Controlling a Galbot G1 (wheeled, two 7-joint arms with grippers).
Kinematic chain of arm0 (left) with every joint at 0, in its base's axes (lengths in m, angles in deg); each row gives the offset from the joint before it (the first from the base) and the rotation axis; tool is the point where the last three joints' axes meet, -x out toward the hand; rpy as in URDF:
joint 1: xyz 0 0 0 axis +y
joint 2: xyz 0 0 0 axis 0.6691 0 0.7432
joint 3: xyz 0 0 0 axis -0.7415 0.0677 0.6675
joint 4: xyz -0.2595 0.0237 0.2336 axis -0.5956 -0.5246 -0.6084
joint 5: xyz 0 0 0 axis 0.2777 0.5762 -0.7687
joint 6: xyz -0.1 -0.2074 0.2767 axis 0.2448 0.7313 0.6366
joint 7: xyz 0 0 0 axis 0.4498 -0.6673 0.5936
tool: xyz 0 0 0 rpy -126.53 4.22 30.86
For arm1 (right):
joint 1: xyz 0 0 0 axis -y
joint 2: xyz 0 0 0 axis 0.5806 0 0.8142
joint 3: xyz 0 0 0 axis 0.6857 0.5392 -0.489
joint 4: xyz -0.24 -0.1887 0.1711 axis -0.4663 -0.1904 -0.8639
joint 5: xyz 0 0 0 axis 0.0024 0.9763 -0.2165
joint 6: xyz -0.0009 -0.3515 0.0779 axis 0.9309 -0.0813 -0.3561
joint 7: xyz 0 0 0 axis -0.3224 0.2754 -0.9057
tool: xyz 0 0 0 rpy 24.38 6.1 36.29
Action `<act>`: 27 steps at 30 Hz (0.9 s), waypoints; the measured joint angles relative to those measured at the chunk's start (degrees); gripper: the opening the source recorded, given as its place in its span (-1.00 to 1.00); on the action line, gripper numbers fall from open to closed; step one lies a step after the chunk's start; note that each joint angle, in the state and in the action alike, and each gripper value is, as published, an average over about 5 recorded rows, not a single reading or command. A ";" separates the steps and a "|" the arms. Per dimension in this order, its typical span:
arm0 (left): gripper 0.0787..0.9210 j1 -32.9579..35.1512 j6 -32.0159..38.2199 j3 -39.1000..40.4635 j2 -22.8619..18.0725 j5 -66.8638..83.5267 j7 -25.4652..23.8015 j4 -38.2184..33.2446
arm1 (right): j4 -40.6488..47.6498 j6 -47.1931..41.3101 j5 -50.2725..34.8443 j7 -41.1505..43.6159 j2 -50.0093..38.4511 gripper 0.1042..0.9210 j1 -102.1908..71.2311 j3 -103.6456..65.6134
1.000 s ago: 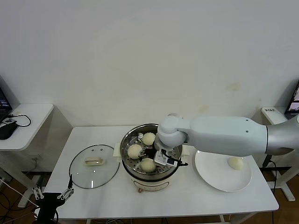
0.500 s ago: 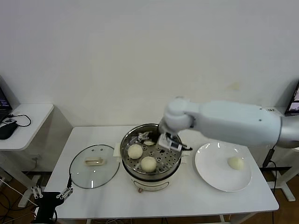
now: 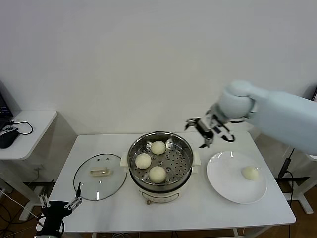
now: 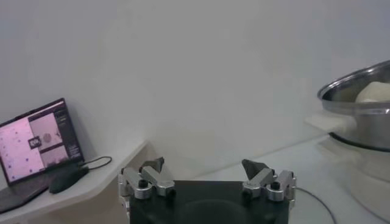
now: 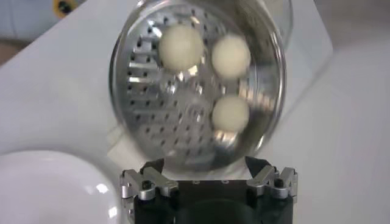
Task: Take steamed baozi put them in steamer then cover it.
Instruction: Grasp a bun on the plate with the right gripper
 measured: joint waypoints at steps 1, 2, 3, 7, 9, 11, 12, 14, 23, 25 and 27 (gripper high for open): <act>0.77 -0.09 -0.01 0.14 0.11 -0.04 -0.01 0.04 | -0.01 -0.68 0.17 0.17 -1.46 0.76 -0.75 -0.54; 0.77 -0.16 -0.01 0.28 0.20 -0.08 -0.01 0.09 | 0.02 -1.25 0.41 0.35 -2.87 0.76 -1.60 -1.15; 0.77 -0.22 -0.01 0.44 0.28 -0.13 -0.01 0.16 | 0.10 -1.75 0.72 0.55 -4.24 0.76 -2.63 -1.90; 0.77 -0.32 -0.02 0.96 0.59 -0.28 -0.02 0.45 | 0.72 -3.19 2.35 1.33 -9.07 0.76 -8.07 -5.89; 0.77 -0.35 -0.06 1.04 0.74 -0.44 -0.02 0.49 | 1.24 -3.63 3.41 1.67 -10.97 0.76 -11.63 -8.43; 0.77 -0.33 -0.17 1.06 0.83 -0.63 -0.04 0.42 | 1.90 -3.99 4.62 1.96 -12.45 0.76 -15.61 -11.33; 0.77 -0.30 -0.25 1.07 0.86 -0.73 -0.05 0.35 | 2.27 -4.14 5.27 2.10 -13.04 0.76 -17.69 -12.89; 0.77 -0.22 -0.42 1.10 0.84 -0.91 -0.07 0.25 | 3.07 -4.38 6.60 2.31 -13.98 0.76 -21.76 -16.09; 0.77 0.55 -0.56 1.28 0.26 -1.57 -0.09 0.18 | 9.08 -4.19 12.59 2.98 -15.15 0.76 -37.59 -29.36; 0.77 0.74 -0.56 1.13 0.24 -1.66 -0.08 0.15 | 10.88 -3.78 13.52 3.22 -14.79 0.76 -40.22 -31.76; 0.77 0.92 -0.56 0.94 0.30 -1.70 -0.08 0.14 | 12.69 -3.30 14.38 3.39 -14.27 0.76 -42.36 -33.85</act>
